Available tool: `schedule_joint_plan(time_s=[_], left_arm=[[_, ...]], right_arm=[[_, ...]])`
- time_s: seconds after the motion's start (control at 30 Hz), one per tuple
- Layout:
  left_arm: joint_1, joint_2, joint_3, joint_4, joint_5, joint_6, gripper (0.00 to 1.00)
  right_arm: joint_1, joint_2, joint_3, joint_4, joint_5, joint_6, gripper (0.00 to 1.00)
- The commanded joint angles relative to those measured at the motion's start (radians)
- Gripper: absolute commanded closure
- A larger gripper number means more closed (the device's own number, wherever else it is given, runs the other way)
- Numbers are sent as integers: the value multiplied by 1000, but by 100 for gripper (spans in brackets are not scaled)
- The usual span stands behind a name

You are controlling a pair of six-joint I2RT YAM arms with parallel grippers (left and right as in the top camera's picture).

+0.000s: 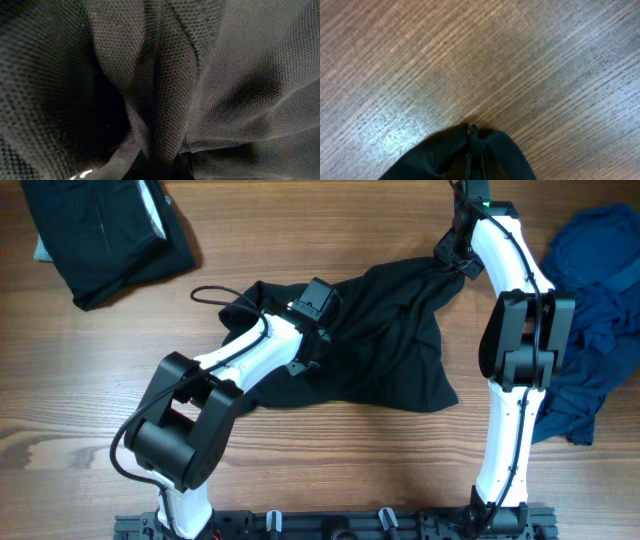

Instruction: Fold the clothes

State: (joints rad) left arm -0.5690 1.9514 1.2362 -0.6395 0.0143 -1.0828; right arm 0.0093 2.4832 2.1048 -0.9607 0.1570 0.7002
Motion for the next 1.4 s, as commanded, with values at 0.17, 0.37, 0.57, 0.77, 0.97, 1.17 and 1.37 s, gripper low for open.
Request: schedule_joint_plan(time_s=[0.17, 0.37, 0.57, 0.77, 0.97, 1.17, 1.37], left_arm=[[6, -132, 20, -26, -75, 112, 96], [6, -293, 20, -39, -95, 164, 96], [6, -470, 20, -54, -108, 204, 96], [6, -620, 20, -102, -189, 213, 96], [6, -729, 20, -151, -251, 248, 96], [6, -846, 20, -163, -379, 295, 96], [6, -930, 21, -159, -420, 376, 96]], right_arm=[[-3, -180, -5, -33, -28, -47, 96], [-3, -308, -5, -58, -96, -120, 96], [-3, -415, -5, -142, -103, -136, 96], [-3, -492, -5, -234, -106, -198, 96], [-1, -610, -5, -324, -106, -203, 96], [-1, -742, -5, -362, -106, -222, 96], [-1, -835, -5, -396, -106, -230, 96]])
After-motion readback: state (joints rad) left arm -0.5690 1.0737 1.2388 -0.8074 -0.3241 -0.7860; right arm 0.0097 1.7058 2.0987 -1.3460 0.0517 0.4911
